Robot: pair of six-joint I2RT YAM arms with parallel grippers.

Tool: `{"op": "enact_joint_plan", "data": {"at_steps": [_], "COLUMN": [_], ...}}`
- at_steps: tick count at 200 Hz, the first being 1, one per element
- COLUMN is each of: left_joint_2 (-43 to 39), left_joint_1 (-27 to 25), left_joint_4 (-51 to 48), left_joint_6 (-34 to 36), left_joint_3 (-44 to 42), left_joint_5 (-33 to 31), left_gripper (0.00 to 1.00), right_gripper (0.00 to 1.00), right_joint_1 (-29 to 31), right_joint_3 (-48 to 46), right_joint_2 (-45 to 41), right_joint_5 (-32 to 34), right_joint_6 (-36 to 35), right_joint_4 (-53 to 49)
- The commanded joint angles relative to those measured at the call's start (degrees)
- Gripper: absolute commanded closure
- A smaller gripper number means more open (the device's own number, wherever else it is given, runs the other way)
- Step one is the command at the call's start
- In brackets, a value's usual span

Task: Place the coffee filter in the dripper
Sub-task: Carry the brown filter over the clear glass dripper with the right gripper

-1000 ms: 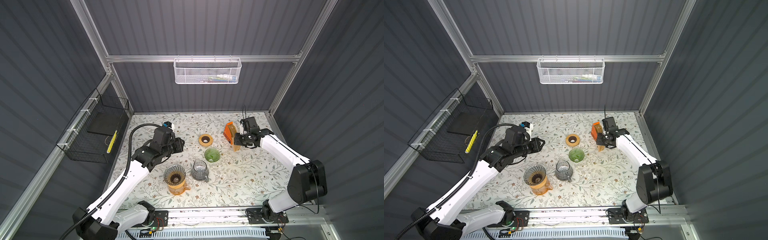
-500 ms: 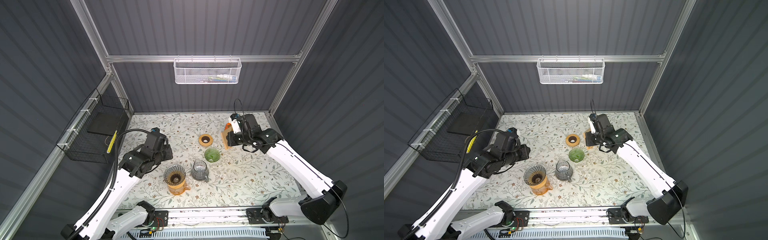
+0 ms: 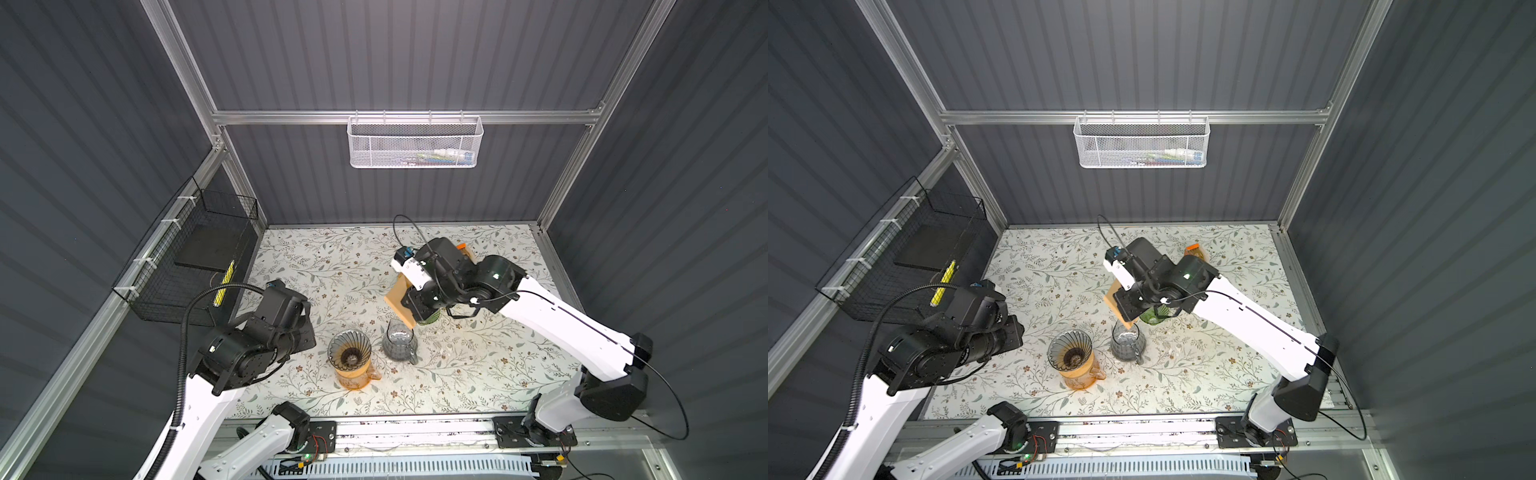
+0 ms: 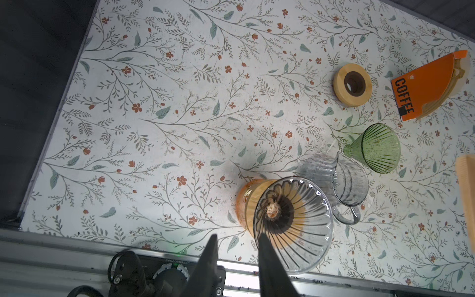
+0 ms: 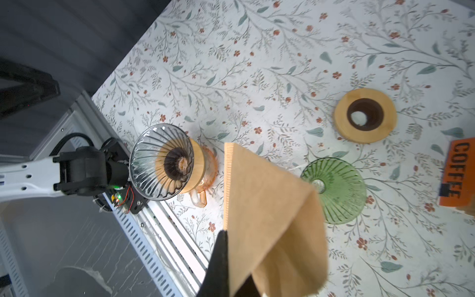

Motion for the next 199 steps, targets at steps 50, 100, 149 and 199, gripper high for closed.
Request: {"op": "enact_joint_plan", "data": {"at_steps": [50, 100, 149, 199], "left_joint_2": [-2.67, -2.72, -3.07, -2.91], "left_joint_1": [-0.11, -0.14, -0.13, -0.14], "left_joint_4": [-8.72, -7.12, -4.37, -2.5], "left_joint_6": [-0.54, 1.12, 2.41, 3.55], "left_joint_3": [6.28, 5.65, 5.17, 3.21], "left_joint_5": [-1.95, -1.0, -1.2, -0.8], "left_gripper": [0.71, 0.71, 0.71, 0.7], "right_gripper": [1.0, 1.0, 1.0, 0.92], "right_joint_1": [7.7, 9.29, 9.53, 9.53], "right_joint_3": [9.41, 11.14, 11.23, 11.84], "right_joint_2": [10.65, 15.85, 18.19, 20.26], "right_joint_5": [-3.8, -6.61, -7.92, -9.33], "right_joint_6": [-1.23, -0.52, 0.55, 0.42], "right_joint_4": [-3.75, -3.52, -3.34, -2.55]}}
